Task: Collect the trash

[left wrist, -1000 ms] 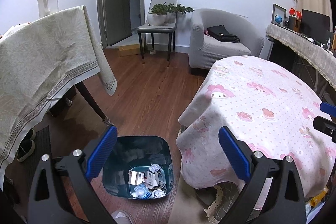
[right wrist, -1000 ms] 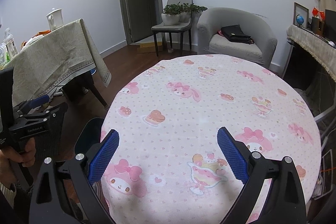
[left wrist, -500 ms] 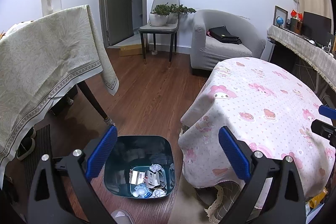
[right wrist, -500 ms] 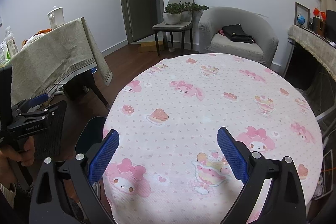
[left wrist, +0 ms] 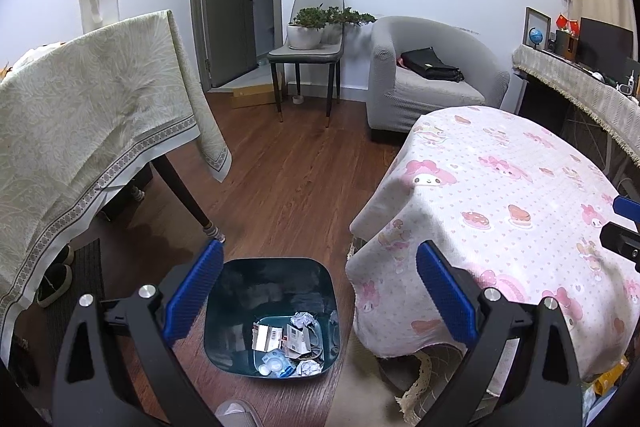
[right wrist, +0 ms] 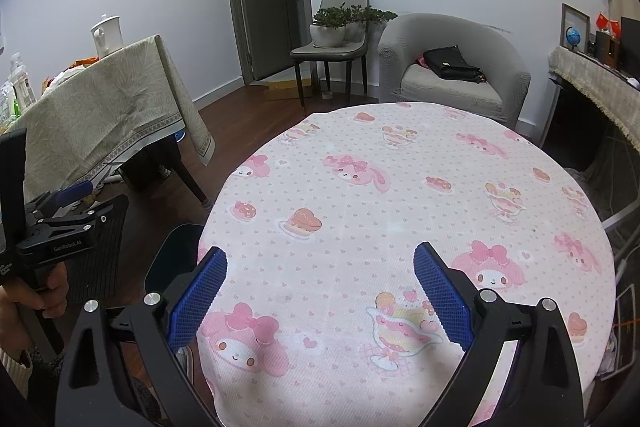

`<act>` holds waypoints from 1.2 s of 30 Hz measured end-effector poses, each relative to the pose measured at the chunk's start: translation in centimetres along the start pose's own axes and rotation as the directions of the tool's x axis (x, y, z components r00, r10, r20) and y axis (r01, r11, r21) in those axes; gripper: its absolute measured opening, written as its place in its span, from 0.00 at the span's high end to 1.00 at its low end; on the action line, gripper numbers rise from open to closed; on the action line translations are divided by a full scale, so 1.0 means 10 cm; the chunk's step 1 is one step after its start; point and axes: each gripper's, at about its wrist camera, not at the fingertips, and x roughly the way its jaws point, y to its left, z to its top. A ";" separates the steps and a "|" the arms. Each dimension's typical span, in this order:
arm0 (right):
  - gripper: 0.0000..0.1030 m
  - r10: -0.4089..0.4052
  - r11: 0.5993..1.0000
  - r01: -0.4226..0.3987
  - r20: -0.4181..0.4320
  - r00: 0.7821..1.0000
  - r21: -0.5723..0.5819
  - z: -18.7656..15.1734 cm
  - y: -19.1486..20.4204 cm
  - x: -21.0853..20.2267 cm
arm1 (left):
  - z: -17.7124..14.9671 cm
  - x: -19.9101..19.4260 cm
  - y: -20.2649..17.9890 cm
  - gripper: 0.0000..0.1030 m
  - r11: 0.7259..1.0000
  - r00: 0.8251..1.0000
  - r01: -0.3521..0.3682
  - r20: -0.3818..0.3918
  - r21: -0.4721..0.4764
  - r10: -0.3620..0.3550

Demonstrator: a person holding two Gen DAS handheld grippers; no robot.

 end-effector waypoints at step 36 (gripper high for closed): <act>0.07 -0.003 1.000 0.003 -0.005 1.000 0.017 -0.01 0.00 0.04 | -0.04 0.03 -0.02 0.04 1.000 1.000 -0.009 -0.011 0.001 0.009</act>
